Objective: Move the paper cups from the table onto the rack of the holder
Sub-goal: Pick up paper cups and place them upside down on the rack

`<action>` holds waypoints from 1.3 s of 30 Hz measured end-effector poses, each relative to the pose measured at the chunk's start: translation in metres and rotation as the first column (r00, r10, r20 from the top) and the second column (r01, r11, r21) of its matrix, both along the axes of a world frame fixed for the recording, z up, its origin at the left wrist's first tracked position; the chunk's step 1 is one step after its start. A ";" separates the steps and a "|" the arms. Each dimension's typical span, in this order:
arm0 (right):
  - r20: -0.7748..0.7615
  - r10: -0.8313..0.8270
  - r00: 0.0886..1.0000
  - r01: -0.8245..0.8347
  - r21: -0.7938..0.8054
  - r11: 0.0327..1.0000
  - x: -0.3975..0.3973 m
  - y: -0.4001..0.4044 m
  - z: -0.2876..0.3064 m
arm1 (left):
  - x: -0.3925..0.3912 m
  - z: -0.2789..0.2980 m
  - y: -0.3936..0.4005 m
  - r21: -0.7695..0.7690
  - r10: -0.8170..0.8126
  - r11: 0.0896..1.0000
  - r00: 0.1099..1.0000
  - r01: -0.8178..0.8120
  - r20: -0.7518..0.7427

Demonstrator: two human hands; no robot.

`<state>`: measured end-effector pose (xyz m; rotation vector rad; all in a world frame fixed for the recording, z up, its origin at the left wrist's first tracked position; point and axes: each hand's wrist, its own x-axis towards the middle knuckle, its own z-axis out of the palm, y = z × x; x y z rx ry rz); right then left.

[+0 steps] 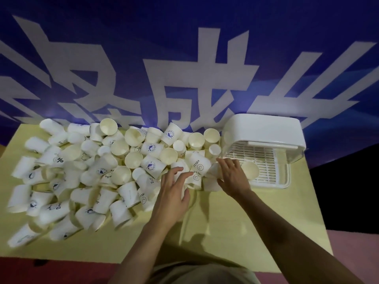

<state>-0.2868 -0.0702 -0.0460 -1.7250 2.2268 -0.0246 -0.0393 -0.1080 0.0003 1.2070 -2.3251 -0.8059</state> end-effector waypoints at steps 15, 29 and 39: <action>0.156 -0.194 0.969 0.219 -0.168 0.961 -0.008 0.091 0.063 | -0.088 -0.023 -0.057 -0.040 -0.278 0.938 0.820 0.343 0.500; 0.305 -0.192 0.933 0.272 -0.244 0.931 -0.059 0.110 0.069 | -0.122 -0.043 -0.067 -0.003 -0.319 0.829 0.478 0.559 0.818; 0.401 -0.225 0.888 0.333 -0.223 0.916 -0.085 0.103 0.050 | -0.144 -0.030 -0.049 0.037 -0.295 0.950 0.847 0.311 0.443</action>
